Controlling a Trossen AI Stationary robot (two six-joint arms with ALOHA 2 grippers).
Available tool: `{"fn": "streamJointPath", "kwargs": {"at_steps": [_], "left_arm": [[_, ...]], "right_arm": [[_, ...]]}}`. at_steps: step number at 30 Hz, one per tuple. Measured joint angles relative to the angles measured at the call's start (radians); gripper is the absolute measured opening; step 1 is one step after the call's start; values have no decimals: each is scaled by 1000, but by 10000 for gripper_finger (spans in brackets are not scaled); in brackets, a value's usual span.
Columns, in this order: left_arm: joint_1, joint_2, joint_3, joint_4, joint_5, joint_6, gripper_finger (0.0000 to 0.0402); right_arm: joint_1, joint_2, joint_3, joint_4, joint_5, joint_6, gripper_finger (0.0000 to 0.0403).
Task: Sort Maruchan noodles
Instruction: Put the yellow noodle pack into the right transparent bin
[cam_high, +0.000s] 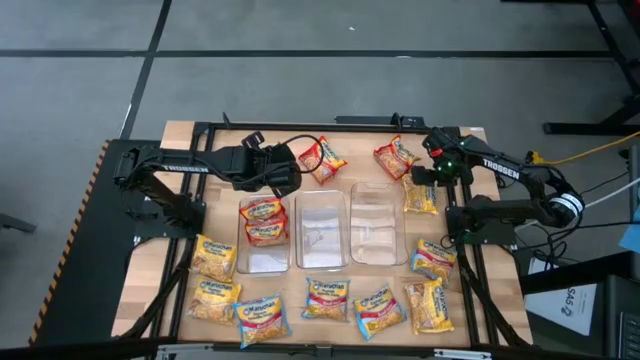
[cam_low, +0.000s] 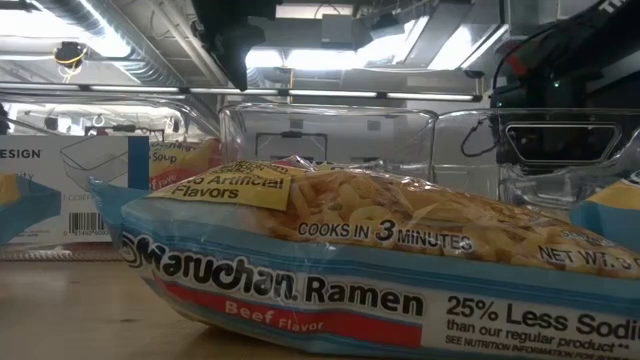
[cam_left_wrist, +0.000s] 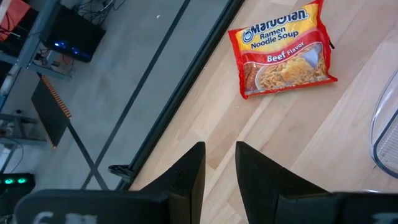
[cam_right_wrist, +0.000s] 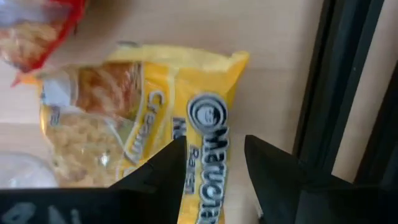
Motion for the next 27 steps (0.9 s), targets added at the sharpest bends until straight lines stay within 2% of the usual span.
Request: {"fn": "streamJointPath", "kwargs": {"at_steps": [10, 13, 22, 27], "left_arm": [[-1, 0, 0, 0, 30, -2, 82], [-1, 0, 0, 0, 51, -2, 82], [-1, 0, 0, 0, 53, -2, 82], [-1, 0, 0, 0, 53, -1, 82]], "right_arm": [[0, 22, -2, 51, -1, 10, 168], [0, 49, -2, 55, 31, 30, 168], [0, 152, 4, 74, 2, 14, 166], [0, 153, 8, 95, -2, -37, 124]]}}
